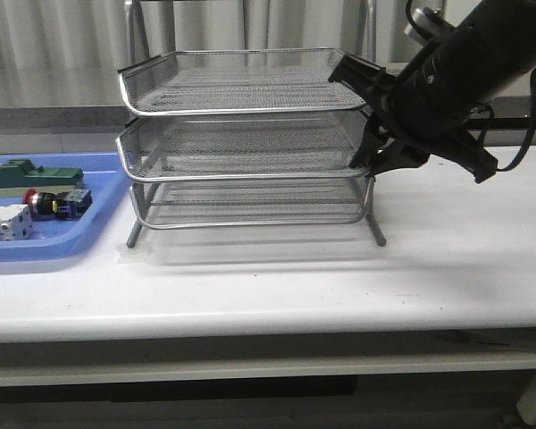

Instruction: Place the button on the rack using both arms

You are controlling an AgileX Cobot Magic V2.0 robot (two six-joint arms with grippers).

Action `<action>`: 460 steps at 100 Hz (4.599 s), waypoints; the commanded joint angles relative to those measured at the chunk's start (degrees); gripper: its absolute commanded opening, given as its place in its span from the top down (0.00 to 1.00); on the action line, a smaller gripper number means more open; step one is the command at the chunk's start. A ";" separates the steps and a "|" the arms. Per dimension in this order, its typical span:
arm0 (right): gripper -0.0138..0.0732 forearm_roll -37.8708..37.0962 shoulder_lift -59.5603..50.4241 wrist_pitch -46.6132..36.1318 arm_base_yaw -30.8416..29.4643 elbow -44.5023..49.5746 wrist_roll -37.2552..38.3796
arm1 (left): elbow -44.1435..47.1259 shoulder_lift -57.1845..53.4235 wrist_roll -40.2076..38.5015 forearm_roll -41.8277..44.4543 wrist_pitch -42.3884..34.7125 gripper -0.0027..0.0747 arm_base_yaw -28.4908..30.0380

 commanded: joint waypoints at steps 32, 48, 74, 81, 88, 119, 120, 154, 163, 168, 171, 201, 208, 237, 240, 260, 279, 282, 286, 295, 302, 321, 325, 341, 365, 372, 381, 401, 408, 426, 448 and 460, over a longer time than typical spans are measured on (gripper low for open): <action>0.83 0.21 -2.60 0.92 0.14 -1.61 -0.35 | 2.63 -1.93 -0.43 -0.29 -4.64 0.96 -0.40; 0.83 0.21 -2.60 2.96 0.14 -1.61 -0.74 | 2.63 -1.93 -0.43 -0.29 -4.64 0.96 -0.40; 0.83 0.21 -2.71 7.19 0.14 -1.55 -4.13 | 2.63 -1.93 -0.43 -0.29 -4.64 0.96 -0.40; 0.83 0.21 -2.78 7.90 0.14 -1.49 -4.56 | 2.63 -1.93 -0.43 -0.29 -4.64 0.96 -0.40; 0.83 0.21 -2.79 8.74 0.14 -1.49 -5.05 | 2.63 -1.93 -0.43 -0.29 -4.64 0.96 -0.40; 0.83 0.21 -4.02 9.69 0.20 1.79 -5.40 | 2.63 -1.93 -0.43 -0.29 -4.64 0.96 -0.40; 0.83 0.21 -4.10 9.63 0.20 2.00 -5.40 | 2.63 -1.93 -0.43 -0.29 -4.64 0.96 -0.40; 0.83 0.21 -11.67 8.94 0.20 11.40 -5.40 | 2.63 -1.93 -0.43 -0.29 -4.64 0.96 -0.40; 0.83 0.21 -13.20 9.23 0.20 13.75 -5.40 | 2.63 -1.93 -0.43 -0.29 -4.64 0.96 -0.40; 0.83 0.21 -14.11 9.23 0.20 15.03 -5.40 | 2.63 -1.93 -0.43 -0.29 -4.64 0.96 -0.40; 0.83 0.21 -14.44 9.16 0.20 15.47 -5.40 | 2.63 -1.93 -0.43 -0.29 -4.64 0.96 -0.40; 0.70 0.21 -17.24 9.10 0.20 17.35 -6.45 | 2.63 -1.93 -0.43 -0.29 -4.64 0.96 -0.40; 0.56 0.21 -18.13 9.28 0.20 17.35 -7.30 | 2.63 -1.93 -0.43 -0.29 -4.64 0.96 -0.40; 0.24 -0.99 -24.16 9.91 0.20 17.35 -9.54 | 2.63 -1.93 -0.43 -0.29 -4.64 0.96 -0.40; 0.24 -1.60 -25.01 10.37 0.20 17.35 -9.54 | 2.63 -1.93 -0.43 -0.29 -4.64 0.96 -0.40; 0.24 -7.51 -29.49 15.46 0.14 17.35 -9.43 | 2.63 -1.93 -0.43 -0.29 -4.64 0.96 -0.40; 0.24 -17.94 -34.52 18.34 0.09 17.35 -6.71 | 2.63 -1.93 -0.43 -0.29 -4.64 0.96 -0.40; 0.24 -20.80 -35.63 18.64 0.09 17.35 -5.22 | 2.63 -1.93 -0.43 -0.29 -4.64 0.96 -0.40; 0.24 -23.90 -36.80 18.94 0.09 17.35 -3.47 | 2.63 -1.93 -0.43 -0.29 -4.64 0.96 -0.40; 0.24 -33.04 -40.35 20.85 -0.45 17.35 2.00 | 2.63 -1.93 -0.43 -0.29 -4.64 0.96 -0.40; 0.24 -38.95 -42.85 22.63 -0.72 17.35 5.28 | 2.63 -1.93 -0.43 -0.29 -4.64 0.96 -0.40; 0.24 -50.67 -51.06 27.65 -0.72 17.35 11.23 | 2.63 -1.93 -0.43 -0.29 -4.64 0.96 -0.40; 0.24 -51.74 -52.95 28.71 -0.72 17.35 11.23 | 2.63 -1.93 -0.43 -0.29 -4.64 0.96 -0.40; 0.24 -53.37 -59.88 33.42 -0.72 17.35 11.23 | 2.63 -1.93 -0.43 -0.29 -4.64 0.96 -0.40; 0.29 -53.94 -68.71 41.83 -0.72 17.35 11.23 | 2.63 -1.93 -0.43 -0.29 -4.64 0.96 -0.40; 0.33 -54.16 -70.67 43.90 -0.72 17.35 11.23 | 2.63 -1.93 -0.43 -0.29 -4.64 0.96 -0.40; 0.41 -54.21 -73.71 45.98 -0.72 17.35 11.23 | 2.63 -1.93 -0.43 -0.29 -4.64 0.96 -0.40; 0.58 -54.26 -80.20 48.62 -0.72 17.35 11.23 | 2.63 -1.93 -0.43 -0.29 -4.64 0.96 -0.40; 0.68 -54.26 -81.81 49.83 -0.72 17.35 11.23 | 2.63 -1.93 -0.43 -0.29 -4.64 0.96 -0.40; 0.91 -54.26 -82.95 52.30 -0.72 17.35 11.23 | 2.63 -1.93 -0.43 -0.29 -4.64 0.96 -0.40; 0.92 -54.26 -82.95 52.83 -0.72 17.35 11.23 | 2.63 -1.93 -0.43 -0.29 -4.64 0.96 -0.40; 0.92 -54.26 -82.95 52.83 -0.72 17.35 11.23 | 2.63 -1.93 -0.43 -0.29 -4.64 0.96 -0.40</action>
